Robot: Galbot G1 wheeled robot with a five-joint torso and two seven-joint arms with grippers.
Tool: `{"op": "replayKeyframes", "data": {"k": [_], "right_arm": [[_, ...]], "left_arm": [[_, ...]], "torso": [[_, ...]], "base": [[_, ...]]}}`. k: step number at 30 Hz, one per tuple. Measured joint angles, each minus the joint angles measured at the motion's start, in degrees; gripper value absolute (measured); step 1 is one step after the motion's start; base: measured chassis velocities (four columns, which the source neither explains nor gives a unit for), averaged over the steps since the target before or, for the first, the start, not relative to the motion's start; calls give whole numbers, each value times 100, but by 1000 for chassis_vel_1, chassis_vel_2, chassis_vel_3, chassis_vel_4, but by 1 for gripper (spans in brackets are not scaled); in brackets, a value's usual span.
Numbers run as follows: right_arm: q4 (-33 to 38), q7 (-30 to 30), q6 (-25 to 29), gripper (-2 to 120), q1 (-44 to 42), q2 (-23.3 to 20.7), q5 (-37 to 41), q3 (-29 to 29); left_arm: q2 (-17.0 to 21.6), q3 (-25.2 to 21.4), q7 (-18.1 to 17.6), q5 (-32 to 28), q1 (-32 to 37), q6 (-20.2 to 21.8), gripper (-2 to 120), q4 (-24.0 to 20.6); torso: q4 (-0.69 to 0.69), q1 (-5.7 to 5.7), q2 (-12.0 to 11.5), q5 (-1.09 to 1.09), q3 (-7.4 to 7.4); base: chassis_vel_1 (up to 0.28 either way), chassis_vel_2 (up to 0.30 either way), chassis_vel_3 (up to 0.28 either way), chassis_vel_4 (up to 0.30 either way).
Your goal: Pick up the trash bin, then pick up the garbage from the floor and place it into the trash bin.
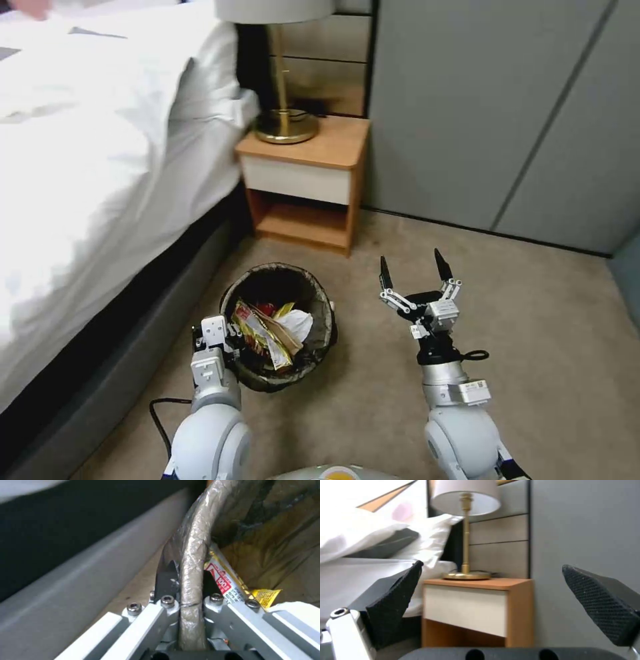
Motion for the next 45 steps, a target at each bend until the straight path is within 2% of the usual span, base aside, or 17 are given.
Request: {"op": "replayKeyframes", "data": {"k": [13, 21, 25, 34, 38, 43, 45], "right_arm": [[-38, -9, -33, 100, 40, 6, -27, -37], [-52, -15, -77, 100, 91, 36, -29, -54], [-62, -15, -83, 100, 107, 33, -25, -46], [-123, -45, -106, 100, 173, -20, 8, 70], [-382, -470, -320, 100, 538, -201, 212, 453], [-599, -815, -623, 100, 887, -396, 516, 656], [-927, -1200, -823, 100, 1276, -628, 692, 700]], "left_arm": [[13, -7, -34, -66, 11, 59, 0, -60], [-6, 51, 120, 5, 11, -234, 0, 198], [-36, 84, 129, 15, -21, -296, 0, 266], [-33, 89, 136, 7, -33, -301, 0, 281], [-32, 101, 135, 6, -26, -298, 0, 296], [-36, 110, 129, 6, -13, -290, 0, 304], [-36, 115, 129, 6, -17, -285, 0, 320]], "torso": [[0, 0, 0, 0, 0], [2, 0, 0, -1, 0], [-2, 0, 0, 0, 0], [0, 0, 0, 0, 0], [1, 0, 0, 1, 0], [1, 1, 0, 1, 0], [-2, 0, 0, 2, 0]], "base": [[124, 123, 128, 126], [112, 115, 107, 103], [16, 25, 33, 36], [0, 0, 0, 0], [0, 0, 0, 0], [0, 0, 0, 0], [0, 0, 0, 0]]}}
